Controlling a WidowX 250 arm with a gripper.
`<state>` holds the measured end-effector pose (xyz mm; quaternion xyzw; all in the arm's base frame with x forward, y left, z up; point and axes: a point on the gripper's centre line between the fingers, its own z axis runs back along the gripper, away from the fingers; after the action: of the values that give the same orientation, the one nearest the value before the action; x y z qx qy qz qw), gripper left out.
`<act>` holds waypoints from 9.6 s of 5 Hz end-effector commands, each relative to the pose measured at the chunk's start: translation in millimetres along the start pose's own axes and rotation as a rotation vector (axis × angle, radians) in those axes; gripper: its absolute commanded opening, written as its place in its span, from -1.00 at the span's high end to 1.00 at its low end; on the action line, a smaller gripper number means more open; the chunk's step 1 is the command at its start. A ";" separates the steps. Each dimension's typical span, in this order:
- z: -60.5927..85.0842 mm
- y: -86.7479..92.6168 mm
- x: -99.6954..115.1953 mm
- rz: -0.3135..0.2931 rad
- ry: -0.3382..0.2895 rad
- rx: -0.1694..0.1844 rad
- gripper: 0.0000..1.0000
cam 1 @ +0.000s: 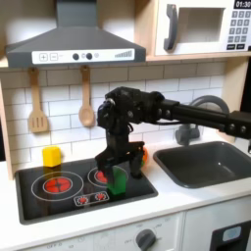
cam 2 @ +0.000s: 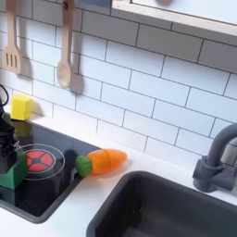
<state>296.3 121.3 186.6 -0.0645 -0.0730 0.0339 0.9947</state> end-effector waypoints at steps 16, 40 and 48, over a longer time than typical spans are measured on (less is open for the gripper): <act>-20.8 2.5 21.5 0.006 0.021 0.040 1.00; -33.2 50.2 80.8 0.146 -0.003 0.034 1.00; -40.6 61.4 84.1 0.180 0.012 0.038 -1.00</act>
<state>381.3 182.2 149.9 -0.0525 -0.0587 0.1235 0.9892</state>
